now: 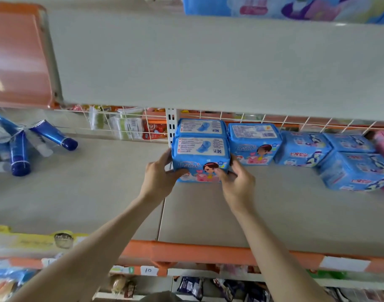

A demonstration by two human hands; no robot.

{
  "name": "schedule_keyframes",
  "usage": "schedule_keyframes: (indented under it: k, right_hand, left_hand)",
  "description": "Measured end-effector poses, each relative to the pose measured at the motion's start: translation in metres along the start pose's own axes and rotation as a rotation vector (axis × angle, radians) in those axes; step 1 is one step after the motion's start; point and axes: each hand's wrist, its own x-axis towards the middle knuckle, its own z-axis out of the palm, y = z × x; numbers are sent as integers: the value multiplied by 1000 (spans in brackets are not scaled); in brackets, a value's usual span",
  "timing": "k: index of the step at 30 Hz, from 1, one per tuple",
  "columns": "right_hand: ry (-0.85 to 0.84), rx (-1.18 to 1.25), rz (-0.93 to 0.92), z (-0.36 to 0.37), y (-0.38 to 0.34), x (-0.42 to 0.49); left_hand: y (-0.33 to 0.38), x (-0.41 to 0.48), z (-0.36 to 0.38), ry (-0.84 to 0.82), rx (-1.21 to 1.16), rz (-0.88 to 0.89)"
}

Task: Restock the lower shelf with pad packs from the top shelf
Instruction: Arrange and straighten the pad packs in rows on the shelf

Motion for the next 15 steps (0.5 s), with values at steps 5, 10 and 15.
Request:
schedule_keyframes:
  k: [5,10,15]
  right_hand:
    - [-21,-27,18,3,2,5]
    - [-31,-42,70,1,-5,1]
    - [-4,-149,81,-11,-33,-17]
  left_hand:
    - [2,3,2,0,28,8]
    - [2,0,-3,-59,32,-7]
    - [0,-12,-22,-33,247,-13]
